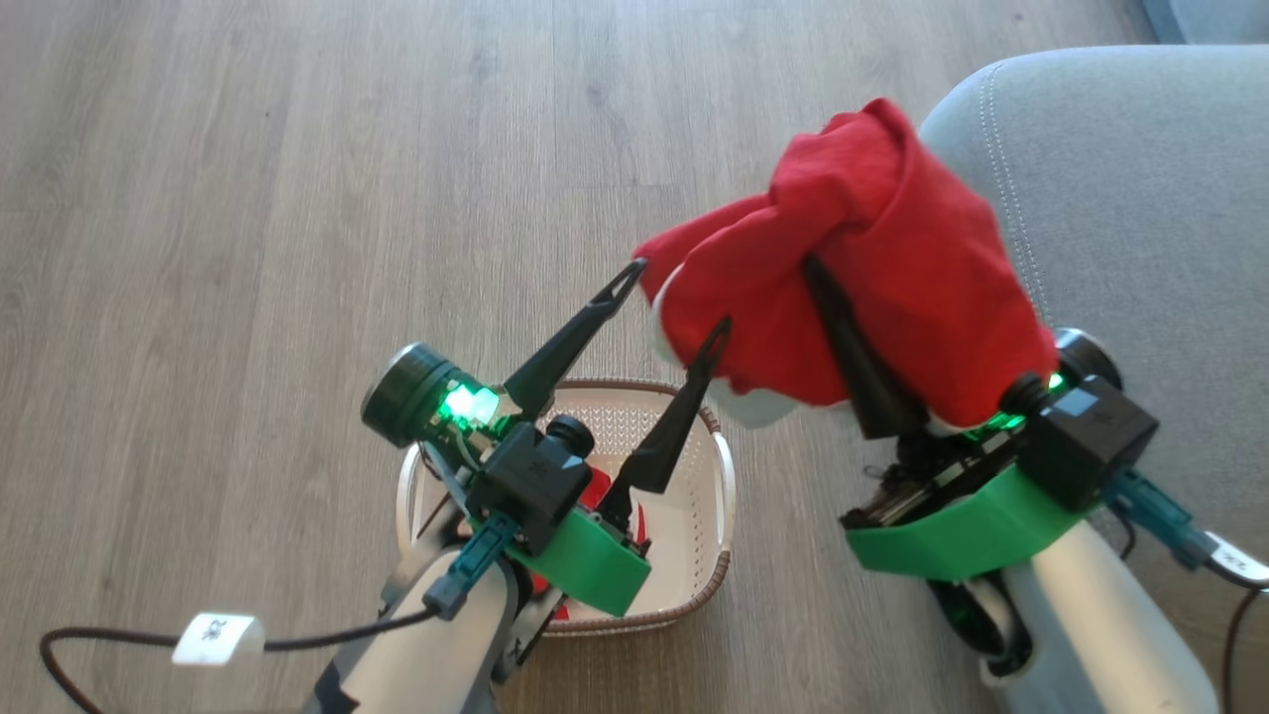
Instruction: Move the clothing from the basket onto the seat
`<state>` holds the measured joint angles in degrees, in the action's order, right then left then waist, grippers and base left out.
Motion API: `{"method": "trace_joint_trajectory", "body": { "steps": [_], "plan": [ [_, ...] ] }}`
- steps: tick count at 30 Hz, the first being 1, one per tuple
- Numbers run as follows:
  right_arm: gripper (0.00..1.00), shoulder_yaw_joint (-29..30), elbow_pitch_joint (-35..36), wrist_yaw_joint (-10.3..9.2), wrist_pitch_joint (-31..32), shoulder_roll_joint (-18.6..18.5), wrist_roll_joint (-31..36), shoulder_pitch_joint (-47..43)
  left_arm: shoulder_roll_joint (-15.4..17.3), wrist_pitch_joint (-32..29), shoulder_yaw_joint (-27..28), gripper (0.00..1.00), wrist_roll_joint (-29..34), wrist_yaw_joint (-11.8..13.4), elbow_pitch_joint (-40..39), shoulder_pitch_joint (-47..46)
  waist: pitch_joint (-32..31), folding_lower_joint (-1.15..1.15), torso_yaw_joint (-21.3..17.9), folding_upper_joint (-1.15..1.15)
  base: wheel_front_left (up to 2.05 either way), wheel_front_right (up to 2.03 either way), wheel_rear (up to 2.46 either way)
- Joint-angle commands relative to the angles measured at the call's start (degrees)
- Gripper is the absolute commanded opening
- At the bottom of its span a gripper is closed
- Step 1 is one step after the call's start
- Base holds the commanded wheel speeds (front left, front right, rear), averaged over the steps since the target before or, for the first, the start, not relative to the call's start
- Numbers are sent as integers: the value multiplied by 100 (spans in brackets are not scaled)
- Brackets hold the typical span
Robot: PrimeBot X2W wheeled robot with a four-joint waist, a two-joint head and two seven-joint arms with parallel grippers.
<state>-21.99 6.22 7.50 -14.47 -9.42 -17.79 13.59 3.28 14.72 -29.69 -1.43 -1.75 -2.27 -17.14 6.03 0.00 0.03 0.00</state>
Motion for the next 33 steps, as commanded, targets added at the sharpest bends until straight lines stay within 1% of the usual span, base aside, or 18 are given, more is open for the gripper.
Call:
{"method": "trace_joint_trajectory", "body": {
  "steps": [1, 10, 13, 18, 25, 33],
  "plan": [
    [0, 23, 238, -1, -52, -32, 97, 169, -7, 28, 201, 100, 60, 37, -110, -6, -21, 0, -5, 0, 0, 0, 0],
    [0, 607, 272, -1, -52, -208, 342, 81, 125, 28, 203, 100, 79, 70, 334, 289, -134, 0, -14, 0, 0, 0, 0],
    [0, 730, 255, -1, -52, -245, 401, 39, 144, 28, 173, 100, 71, 27, 423, 355, -143, 0, -10, 0, 0, 0, 0],
    [0, 998, 209, -1, -52, -274, 566, -86, 154, 28, 35, 100, 43, -120, 663, 533, -158, 0, -28, 0, 0, 0, 0],
    [0, 1123, 193, -1, -52, -267, 690, -262, 167, 28, -115, 100, 32, -286, 946, 736, -198, 0, -110, 0, 0, 0, 0],
    [0, 1154, 167, -1, -52, -246, 707, -334, 143, 28, -153, 100, 60, -297, 1017, 857, -242, 0, -189, 0, 0, 0, 0]
  ]
}}
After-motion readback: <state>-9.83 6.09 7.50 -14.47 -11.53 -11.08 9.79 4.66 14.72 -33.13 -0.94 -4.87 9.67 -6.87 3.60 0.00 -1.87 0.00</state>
